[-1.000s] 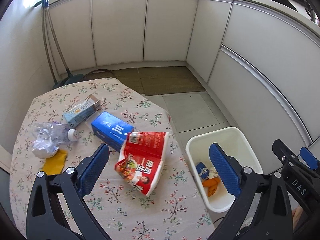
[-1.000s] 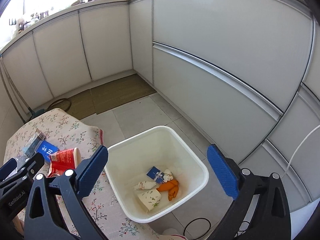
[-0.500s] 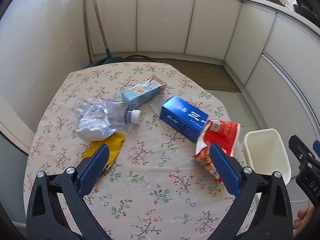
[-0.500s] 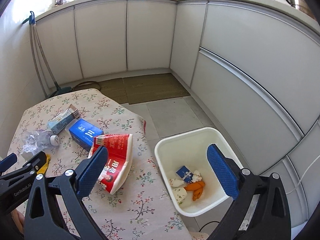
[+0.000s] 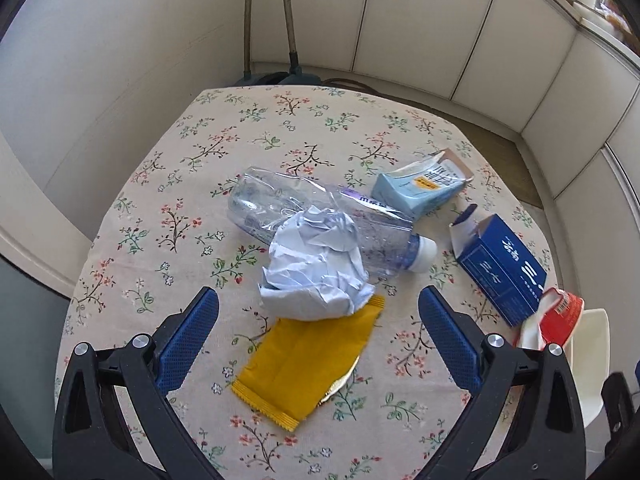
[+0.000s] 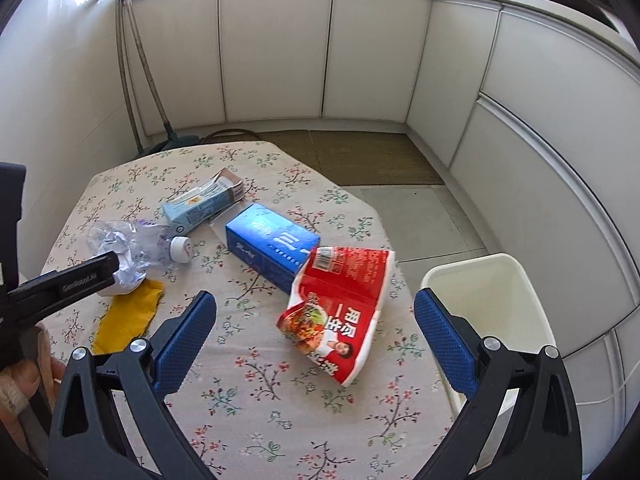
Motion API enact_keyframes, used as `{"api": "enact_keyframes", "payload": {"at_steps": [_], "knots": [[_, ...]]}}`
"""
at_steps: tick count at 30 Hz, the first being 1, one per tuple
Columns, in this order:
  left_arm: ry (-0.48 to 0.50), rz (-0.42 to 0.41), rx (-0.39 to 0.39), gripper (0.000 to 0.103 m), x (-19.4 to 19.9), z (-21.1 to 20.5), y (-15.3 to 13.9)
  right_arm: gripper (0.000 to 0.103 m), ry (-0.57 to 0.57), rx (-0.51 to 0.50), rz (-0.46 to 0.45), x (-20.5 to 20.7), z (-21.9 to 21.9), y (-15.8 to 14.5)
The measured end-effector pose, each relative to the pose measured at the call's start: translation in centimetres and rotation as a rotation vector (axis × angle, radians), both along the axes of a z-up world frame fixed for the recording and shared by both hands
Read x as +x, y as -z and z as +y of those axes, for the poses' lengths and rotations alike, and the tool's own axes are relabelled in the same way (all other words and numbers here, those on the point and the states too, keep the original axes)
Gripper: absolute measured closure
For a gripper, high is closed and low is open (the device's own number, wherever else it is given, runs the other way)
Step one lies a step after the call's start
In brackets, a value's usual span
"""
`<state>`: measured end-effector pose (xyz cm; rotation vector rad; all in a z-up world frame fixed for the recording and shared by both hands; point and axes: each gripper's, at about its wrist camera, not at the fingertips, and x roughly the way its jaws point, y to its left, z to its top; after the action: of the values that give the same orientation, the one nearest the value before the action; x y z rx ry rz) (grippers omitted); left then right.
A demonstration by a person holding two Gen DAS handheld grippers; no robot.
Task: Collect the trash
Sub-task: 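Move both tools back over the table toward the crumpled paper and wrapper, then grasp the crumpled white paper with the left tool while the right tool grasps the yellow wrapper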
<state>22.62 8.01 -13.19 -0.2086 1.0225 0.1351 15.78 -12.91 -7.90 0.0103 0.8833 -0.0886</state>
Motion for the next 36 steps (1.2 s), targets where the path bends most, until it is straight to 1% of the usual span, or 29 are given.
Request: {"api": "enact_keyframes", "payload": {"at_steps": [2, 6, 7, 8, 10, 12, 16, 19, 22, 24, 25, 27, 28, 31, 34, 36], "knots": [[-0.010, 0.028, -0.031, 0.007, 1.3, 0.8, 1.3, 0.007, -0.010, 0.021, 0.026, 0.5, 0.6, 0.6], [-0.017, 0.067, -0.034, 0.008, 3.0, 1.5, 3.5, 0.007, -0.034, 0.013, 0.049, 1.0, 1.7, 1.4], [-0.015, 0.074, -0.046, 0.011, 3.2, 1.7, 3.9, 0.007, -0.040, 0.015, 0.056, 1.1, 1.9, 1.6], [-0.012, 0.078, -0.063, 0.019, 3.4, 2.0, 4.3, 0.007, -0.045, 0.021, 0.066, 1.3, 2.1, 1.8], [0.012, 0.100, -0.116, 0.032, 3.7, 2.3, 4.8, 0.007, -0.052, 0.045, 0.090, 1.7, 2.4, 2.4], [0.020, 0.092, -0.135, 0.033, 3.3, 2.7, 4.5, 0.007, -0.058, 0.089, 0.126, 2.2, 2.8, 3.2], [0.028, 0.061, -0.137, 0.034, 2.2, 3.8, 2.9, 0.007, -0.090, 0.159, 0.187, 3.0, 4.3, 4.7], [0.015, 0.017, -0.156, 0.034, 0.9, 4.8, 0.4, 0.007, -0.127, 0.219, 0.235, 3.3, 6.1, 5.9], [-0.018, -0.056, -0.162, 0.034, -0.9, 6.0, -3.2, 0.007, -0.142, 0.329, 0.307, 3.7, 8.0, 7.7], [-0.039, -0.115, -0.191, 0.034, -2.4, 6.6, -5.8, 0.007, -0.140, 0.384, 0.345, 3.9, 9.4, 8.8], [-0.051, -0.142, -0.211, 0.033, -3.3, 6.9, -7.0, 0.007, -0.139, 0.388, 0.351, 4.1, 9.9, 9.1], [-0.071, -0.186, -0.246, 0.033, -4.8, 7.4, -8.8, 0.007, -0.136, 0.348, 0.335, 4.3, 11.6, 9.6], [-0.079, -0.205, -0.251, 0.033, -5.3, 7.6, -9.4, 0.007, -0.137, 0.321, 0.320, 4.4, 12.4, 9.6], [-0.110, -0.255, -0.214, 0.033, -7.7, 8.3, -11.1, 0.007, -0.165, 0.258, 0.297, 4.6, 14.9, 9.7], [-0.124, -0.256, -0.189, 0.033, -8.4, 9.1, -11.6, 0.007, -0.181, 0.192, 0.289, 4.7, 17.0, 9.9], [-0.139, -0.258, -0.168, 0.033, -8.4, 9.6, -11.7, 0.007, -0.177, 0.176, 0.300, 5.0, 17.5, 10.5]]}}
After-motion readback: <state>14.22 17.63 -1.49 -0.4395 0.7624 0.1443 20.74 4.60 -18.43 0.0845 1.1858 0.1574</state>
